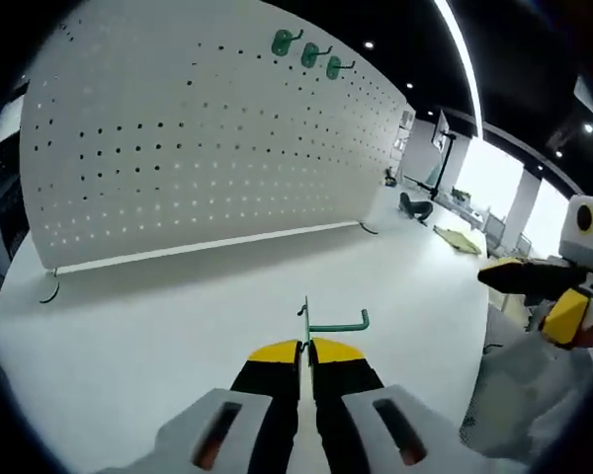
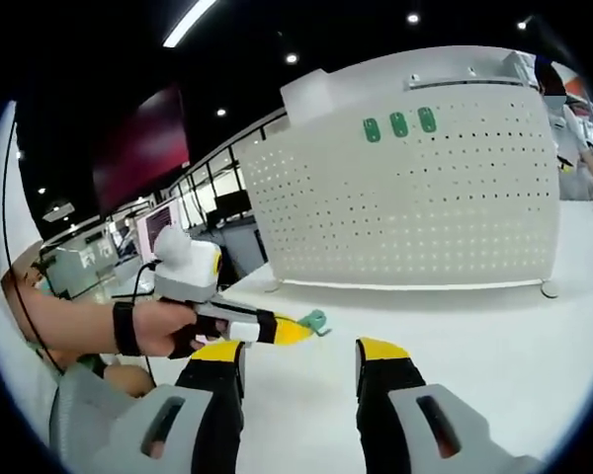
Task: Insert the hook assembly into the mounting plate slot until the hook locks in place.
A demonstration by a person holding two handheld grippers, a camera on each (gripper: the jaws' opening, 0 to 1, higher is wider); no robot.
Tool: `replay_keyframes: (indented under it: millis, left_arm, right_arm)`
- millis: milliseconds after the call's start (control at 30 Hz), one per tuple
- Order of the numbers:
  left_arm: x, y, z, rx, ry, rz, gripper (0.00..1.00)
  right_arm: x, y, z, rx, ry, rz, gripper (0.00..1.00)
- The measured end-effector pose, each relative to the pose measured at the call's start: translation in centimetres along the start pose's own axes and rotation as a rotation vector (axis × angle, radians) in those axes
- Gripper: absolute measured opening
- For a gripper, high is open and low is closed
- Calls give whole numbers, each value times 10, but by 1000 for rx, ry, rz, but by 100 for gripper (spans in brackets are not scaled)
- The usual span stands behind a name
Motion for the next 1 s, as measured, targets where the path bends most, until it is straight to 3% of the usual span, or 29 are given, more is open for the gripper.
replay_keyframes:
  millis: [233, 367, 667, 833, 1000]
  left_arm:
    - [10, 17, 2, 37, 22, 32, 4]
    - [18, 25, 1, 81, 15, 100, 4]
    - [28, 38, 2, 114, 16, 141, 4]
    - [37, 43, 0, 160, -16, 193, 4]
    - [46, 42, 2, 166, -48, 228, 4]
  right_arm:
    - [-4, -3, -4, 23, -13, -22, 41]
    - [-6, -2, -6, 35, -26, -18, 35]
    - [-10, -7, -9, 62, -51, -41, 33]
    - [-12, -10, -11, 60, -62, -60, 29]
    - [-10, -10, -13, 73, -84, -55, 24]
Point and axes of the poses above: the point that each gripper's makers call its tool centre point, and the gripper's own axes: y roughly backward along the fingers, x roughly to its right, z roughly out of its underside, the point moved 10 cm from there along y, roughly backward along the fingers, and after that the axes turned 13 degrees about y, right-handed, at the moved point
